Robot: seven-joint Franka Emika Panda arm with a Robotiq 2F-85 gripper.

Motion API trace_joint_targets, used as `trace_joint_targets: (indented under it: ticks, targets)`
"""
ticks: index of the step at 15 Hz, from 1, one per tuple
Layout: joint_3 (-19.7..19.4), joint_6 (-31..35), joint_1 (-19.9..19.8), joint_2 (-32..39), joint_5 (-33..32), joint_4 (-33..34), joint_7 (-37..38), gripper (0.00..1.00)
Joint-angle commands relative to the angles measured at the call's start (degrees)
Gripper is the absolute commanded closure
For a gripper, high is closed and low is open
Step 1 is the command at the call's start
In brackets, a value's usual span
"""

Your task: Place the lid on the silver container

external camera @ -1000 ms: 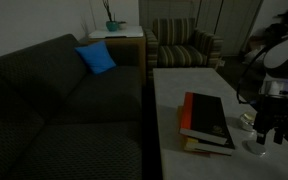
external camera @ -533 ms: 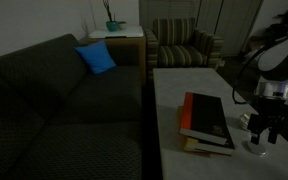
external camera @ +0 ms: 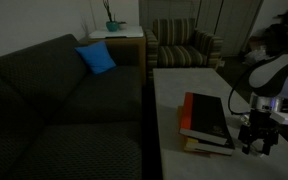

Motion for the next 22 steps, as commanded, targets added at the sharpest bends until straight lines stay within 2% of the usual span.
trace_joint_targets:
  ticks: [1, 6, 15, 22]
  targets:
    - [0.3, 1.7, 0.0, 1.4, 0.3, 0.9, 0.1, 0.0]
    - [-0.2, 5.3, 1.0, -1.7, -0.1, -4.3, 1.1, 0.0]
    - [-2.4, 20.3, 4.3, -8.7, -0.2, -19.7, 5.7, 0.0]
    - [-3.8, 29.0, 5.2, -10.0, -0.6, -24.1, 6.9, 0.0]
